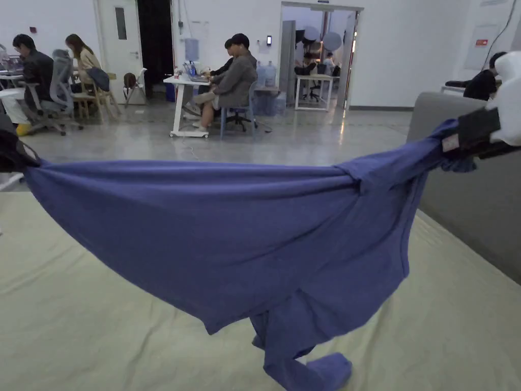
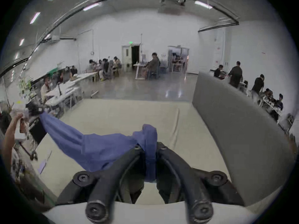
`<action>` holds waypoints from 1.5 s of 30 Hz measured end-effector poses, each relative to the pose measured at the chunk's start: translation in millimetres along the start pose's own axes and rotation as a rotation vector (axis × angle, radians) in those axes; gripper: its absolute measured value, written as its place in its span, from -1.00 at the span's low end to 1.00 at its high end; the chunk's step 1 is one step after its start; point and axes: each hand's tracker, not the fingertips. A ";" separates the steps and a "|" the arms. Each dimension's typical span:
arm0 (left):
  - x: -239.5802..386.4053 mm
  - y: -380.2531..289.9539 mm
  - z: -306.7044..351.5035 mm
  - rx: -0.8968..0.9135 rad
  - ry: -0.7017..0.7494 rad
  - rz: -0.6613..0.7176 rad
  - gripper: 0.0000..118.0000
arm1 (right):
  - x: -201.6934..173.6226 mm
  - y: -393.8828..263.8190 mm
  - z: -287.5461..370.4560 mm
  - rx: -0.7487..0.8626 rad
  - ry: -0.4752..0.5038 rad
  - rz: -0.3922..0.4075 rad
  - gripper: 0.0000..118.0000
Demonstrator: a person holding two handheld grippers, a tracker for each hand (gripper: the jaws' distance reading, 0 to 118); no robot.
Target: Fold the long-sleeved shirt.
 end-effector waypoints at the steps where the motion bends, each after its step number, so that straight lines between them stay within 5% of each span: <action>1: 6.5 14.6 0.0 0.018 -0.004 0.011 -1.00 | 2.6 20.2 -6.3 0.017 -0.016 0.009 -0.88; 10: 74.3 119.5 -5.5 0.154 -0.004 -0.020 -1.00 | -8.5 178.2 -53.0 0.149 -0.081 -0.100 -0.88; 14: 90.0 126.0 -15.5 0.172 -0.007 -0.019 -1.00 | -11.7 195.8 -72.6 0.155 -0.092 -0.157 -0.88; 17: 84.4 123.2 -37.7 0.174 0.003 -0.067 -1.00 | -17.4 181.4 -99.6 0.140 -0.109 -0.129 -0.88; 23: 22.1 50.3 -111.2 -0.012 0.099 -0.060 -1.00 | -19.7 72.4 -205.5 -0.094 -0.059 -0.073 -0.88; 30: -90.6 -101.7 -184.9 -0.359 0.235 -0.072 -1.00 | -24.6 -160.7 -295.8 -0.479 -0.025 -0.015 -0.88; 36: -163.8 -203.7 -156.0 -0.578 0.249 -0.156 -1.00 | -1.6 -298.3 -244.9 -0.600 0.114 -0.024 -0.88; 45: -217.7 -319.3 -40.2 -0.636 0.161 -0.091 -1.00 | 8.6 -421.0 -89.1 -0.598 0.122 -0.047 -0.88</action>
